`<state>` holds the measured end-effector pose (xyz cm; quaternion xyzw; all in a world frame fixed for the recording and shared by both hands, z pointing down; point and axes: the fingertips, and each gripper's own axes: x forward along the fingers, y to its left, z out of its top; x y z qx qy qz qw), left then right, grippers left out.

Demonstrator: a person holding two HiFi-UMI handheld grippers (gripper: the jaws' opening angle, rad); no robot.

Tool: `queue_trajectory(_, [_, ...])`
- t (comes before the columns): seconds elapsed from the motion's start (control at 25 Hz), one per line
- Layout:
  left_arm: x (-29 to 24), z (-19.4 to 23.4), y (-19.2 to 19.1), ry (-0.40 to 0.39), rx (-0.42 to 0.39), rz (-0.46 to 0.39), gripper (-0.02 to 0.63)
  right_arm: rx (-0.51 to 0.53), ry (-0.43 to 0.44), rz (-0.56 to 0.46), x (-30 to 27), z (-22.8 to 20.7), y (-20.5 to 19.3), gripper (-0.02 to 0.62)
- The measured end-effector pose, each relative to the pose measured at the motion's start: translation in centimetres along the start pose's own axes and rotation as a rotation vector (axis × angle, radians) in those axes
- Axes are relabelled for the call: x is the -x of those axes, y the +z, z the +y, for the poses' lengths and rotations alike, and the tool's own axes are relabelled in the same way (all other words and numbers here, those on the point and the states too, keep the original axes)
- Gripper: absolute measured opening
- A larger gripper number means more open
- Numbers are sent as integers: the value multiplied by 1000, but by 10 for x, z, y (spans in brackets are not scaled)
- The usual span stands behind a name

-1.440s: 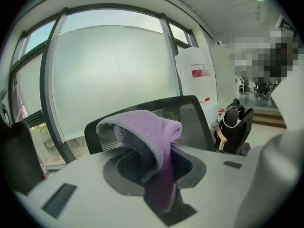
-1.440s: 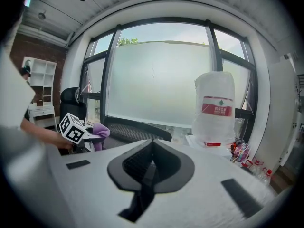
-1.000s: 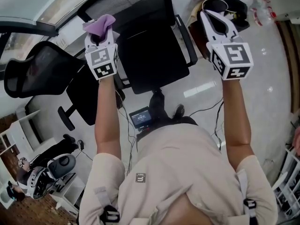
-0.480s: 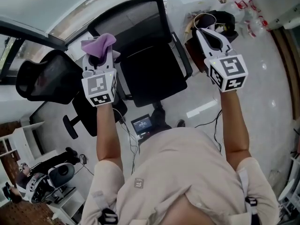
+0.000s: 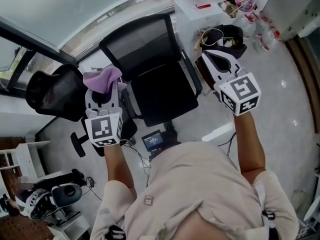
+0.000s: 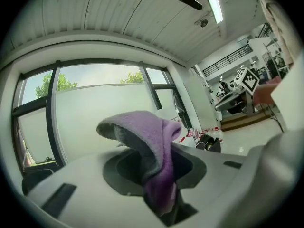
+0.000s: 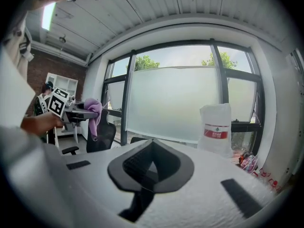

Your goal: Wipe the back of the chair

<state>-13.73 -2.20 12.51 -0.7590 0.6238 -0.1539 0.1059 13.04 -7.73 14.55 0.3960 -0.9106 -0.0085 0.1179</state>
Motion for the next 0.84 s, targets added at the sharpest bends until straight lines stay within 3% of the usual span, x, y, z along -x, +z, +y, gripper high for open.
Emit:
queue_trajectory(0.32, [37,-11,9,22,38,-11,114,32,10,-32,32,8,16,-8])
queue_trajectory(0.84, [62,-29,6,14,45,-13,114,47,7,-25,58,21,9,-8])
